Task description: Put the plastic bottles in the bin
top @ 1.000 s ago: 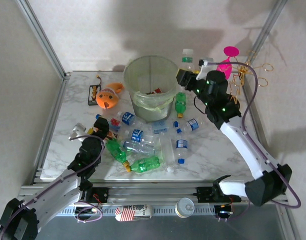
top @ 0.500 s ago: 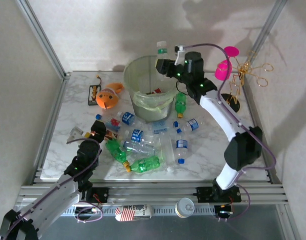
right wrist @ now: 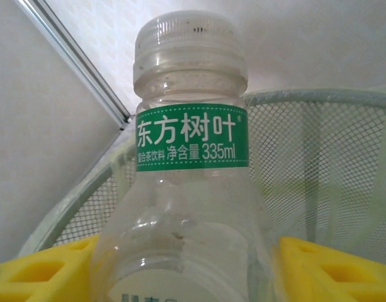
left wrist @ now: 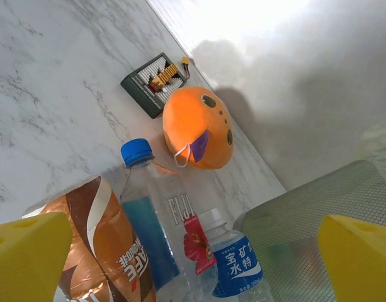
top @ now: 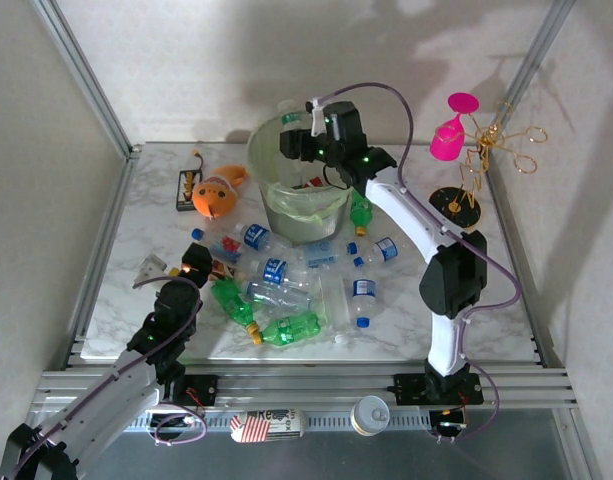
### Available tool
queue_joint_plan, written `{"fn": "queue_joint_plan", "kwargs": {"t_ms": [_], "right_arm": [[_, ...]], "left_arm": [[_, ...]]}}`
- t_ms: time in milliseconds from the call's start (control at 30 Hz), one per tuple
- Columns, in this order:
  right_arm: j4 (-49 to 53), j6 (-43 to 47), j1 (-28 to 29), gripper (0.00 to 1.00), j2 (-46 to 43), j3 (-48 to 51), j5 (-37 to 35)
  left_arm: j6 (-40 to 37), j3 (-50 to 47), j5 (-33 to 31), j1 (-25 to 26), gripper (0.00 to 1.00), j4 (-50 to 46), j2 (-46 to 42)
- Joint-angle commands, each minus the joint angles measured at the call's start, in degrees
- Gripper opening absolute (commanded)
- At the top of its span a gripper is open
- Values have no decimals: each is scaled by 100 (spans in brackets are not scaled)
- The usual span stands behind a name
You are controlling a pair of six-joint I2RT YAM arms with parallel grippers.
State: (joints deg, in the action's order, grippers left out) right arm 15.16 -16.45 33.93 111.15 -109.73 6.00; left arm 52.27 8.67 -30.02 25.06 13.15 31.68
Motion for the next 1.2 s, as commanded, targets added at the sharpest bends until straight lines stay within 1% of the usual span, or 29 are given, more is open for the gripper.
{"fn": "queue_joint_plan", "kwargs": {"t_ms": [0,67,167,300,400,600,800,1000,1100,1167], "right_arm": [[127,125,52,80,70,-357,-207],[110,141,54,87,64,-458,-239],[85,199,62,93,15,-620,-263],[-150,279,69,95,-266,-532,-366],[-473,367,62,95,-659,-183,-460],[-1254,534,57,97,-1686,1033,-878],[-2075,630,53,99,-2849,2667,-1576],[-2457,580,13,99,-3784,4153,-2467],[-2465,374,-23,99,-4148,4847,-2974],[-2508,210,-69,99,-4371,5338,-3188]], "left_arm": [[-136,122,-18,-83,100,-167,-41],[-130,144,-44,-105,100,-203,-47],[-85,149,-48,-133,99,-216,-48],[-33,141,-39,-176,99,-225,-22],[3,142,-18,-199,100,-207,50],[89,178,81,-271,100,-124,373],[110,342,269,-466,100,-213,878],[213,619,809,-836,100,-509,1594],[185,835,1142,-991,100,-607,2012],[150,982,1272,-1020,100,-669,2281]]}}
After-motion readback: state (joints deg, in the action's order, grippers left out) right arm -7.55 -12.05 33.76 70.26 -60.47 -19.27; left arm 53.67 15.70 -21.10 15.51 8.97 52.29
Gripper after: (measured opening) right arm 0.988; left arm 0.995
